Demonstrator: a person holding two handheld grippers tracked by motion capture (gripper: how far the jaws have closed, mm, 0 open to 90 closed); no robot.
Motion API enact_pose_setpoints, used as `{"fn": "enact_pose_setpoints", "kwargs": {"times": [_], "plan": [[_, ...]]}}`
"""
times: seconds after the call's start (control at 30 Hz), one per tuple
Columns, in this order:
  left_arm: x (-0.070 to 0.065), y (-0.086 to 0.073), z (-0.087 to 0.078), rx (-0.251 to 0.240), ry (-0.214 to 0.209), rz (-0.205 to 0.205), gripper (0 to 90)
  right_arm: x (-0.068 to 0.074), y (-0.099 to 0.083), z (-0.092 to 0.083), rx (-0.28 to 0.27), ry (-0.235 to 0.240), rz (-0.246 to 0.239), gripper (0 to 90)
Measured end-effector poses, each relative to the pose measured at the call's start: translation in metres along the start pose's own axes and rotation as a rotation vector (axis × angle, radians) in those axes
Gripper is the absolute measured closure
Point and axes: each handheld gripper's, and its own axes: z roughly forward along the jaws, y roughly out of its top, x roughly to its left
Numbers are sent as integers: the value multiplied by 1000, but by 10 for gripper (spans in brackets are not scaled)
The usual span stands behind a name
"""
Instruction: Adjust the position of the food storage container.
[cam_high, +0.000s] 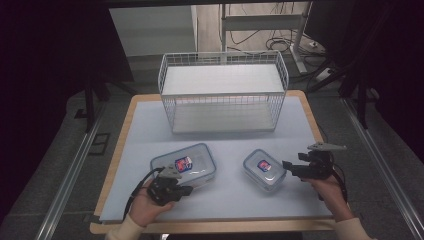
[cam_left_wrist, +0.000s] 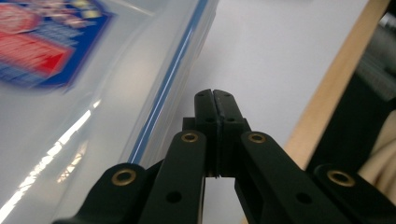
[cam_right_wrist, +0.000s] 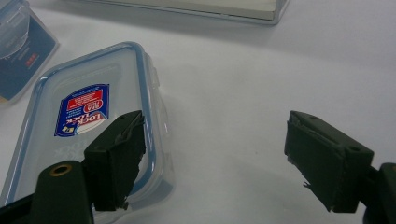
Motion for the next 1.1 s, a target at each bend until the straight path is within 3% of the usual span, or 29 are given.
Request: {"fn": "enact_pose_setpoints", "kwargs": {"times": [0.1, 0.17, 0.23, 0.3, 0.37, 0.43, 0.5, 0.6, 0.7, 0.9, 1.03, 1.1], "plan": [[13, -12, -30, -80, 40, -74, 900, -2, 0, -3, -8, -5, 7, 202], [17, -15, -36, -96, 47, -97, 900, -2, 0, -3, -9, -6, 7, 202], [29, -25, -53, -137, 68, -153, 900, -4, 0, -5, -14, -14, 6, 201], [33, -28, -58, -145, 80, -168, 900, -4, 1, -5, -15, -15, 8, 202], [44, -37, -70, -157, 134, -203, 900, -5, 0, -6, -17, -19, 11, 202], [52, -45, -75, -159, 146, -244, 900, -5, 0, -6, -18, -20, 11, 201], [55, -48, -75, -159, 152, -256, 900, -5, 0, -6, -19, -20, 12, 201], [70, -63, -65, -118, 161, -318, 900, -4, 1, -7, -24, -16, 10, 202], [76, -69, -51, -76, 133, -337, 900, -3, 2, -7, -28, -17, 8, 201], [83, -63, -33, -50, 96, -352, 900, -3, 2, -7, -26, -18, 10, 200], [85, -57, -32, -53, 115, -352, 900, -3, 2, -6, -25, -19, 10, 200], [90, -56, -30, -65, 122, -371, 900, -3, 2, -6, -25, -17, 10, 200]]}}
